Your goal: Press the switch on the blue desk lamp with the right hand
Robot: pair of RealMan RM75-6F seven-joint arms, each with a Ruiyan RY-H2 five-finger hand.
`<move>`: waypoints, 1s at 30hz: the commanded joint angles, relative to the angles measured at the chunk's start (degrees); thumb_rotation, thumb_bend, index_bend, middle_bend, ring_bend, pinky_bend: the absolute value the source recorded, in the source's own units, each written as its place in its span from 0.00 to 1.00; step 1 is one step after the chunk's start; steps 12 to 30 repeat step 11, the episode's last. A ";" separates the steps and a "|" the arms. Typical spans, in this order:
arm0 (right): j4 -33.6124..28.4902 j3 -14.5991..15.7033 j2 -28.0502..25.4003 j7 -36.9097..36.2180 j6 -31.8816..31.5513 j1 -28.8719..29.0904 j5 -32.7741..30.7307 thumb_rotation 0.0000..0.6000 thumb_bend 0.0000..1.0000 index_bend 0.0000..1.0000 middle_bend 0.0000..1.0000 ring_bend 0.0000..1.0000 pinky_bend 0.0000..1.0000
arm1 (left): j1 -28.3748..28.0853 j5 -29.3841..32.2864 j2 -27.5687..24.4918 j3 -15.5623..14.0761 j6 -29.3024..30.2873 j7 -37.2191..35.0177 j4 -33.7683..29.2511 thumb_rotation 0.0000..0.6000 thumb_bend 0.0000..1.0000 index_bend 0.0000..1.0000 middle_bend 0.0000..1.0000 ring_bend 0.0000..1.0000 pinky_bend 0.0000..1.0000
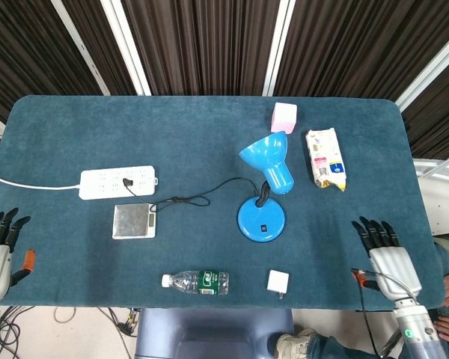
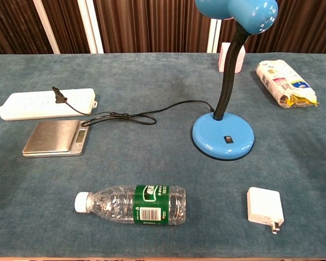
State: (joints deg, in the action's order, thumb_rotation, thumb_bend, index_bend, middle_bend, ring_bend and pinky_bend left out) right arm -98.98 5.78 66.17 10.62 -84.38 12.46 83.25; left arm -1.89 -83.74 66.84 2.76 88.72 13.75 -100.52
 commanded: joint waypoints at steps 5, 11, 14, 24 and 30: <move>9.76 -0.31 4.05 -2.94 -5.83 -4.23 5.09 1.00 0.24 0.00 0.04 0.03 0.00 | -0.08 -0.20 -0.03 0.06 0.03 -0.02 0.25 1.00 0.47 0.17 0.04 0.00 0.00; 10.45 -1.41 4.75 -1.95 -5.68 -4.67 5.07 1.00 0.24 0.00 0.04 0.03 0.00 | -0.10 -0.46 -0.14 0.07 0.13 -0.35 0.43 1.00 0.47 0.17 0.04 0.00 0.00; 10.45 -1.41 4.75 -1.95 -5.68 -4.67 5.07 1.00 0.24 0.00 0.04 0.03 0.00 | -0.10 -0.46 -0.14 0.07 0.13 -0.35 0.43 1.00 0.47 0.17 0.04 0.00 0.00; 10.45 -1.41 4.75 -1.95 -5.68 -4.67 5.07 1.00 0.24 0.00 0.04 0.03 0.00 | -0.10 -0.46 -0.14 0.07 0.13 -0.35 0.43 1.00 0.47 0.17 0.04 0.00 0.00; 10.45 -1.41 4.75 -1.95 -5.68 -4.67 5.07 1.00 0.24 0.00 0.04 0.03 0.00 | -0.10 -0.46 -0.14 0.07 0.13 -0.35 0.43 1.00 0.47 0.17 0.04 0.00 0.00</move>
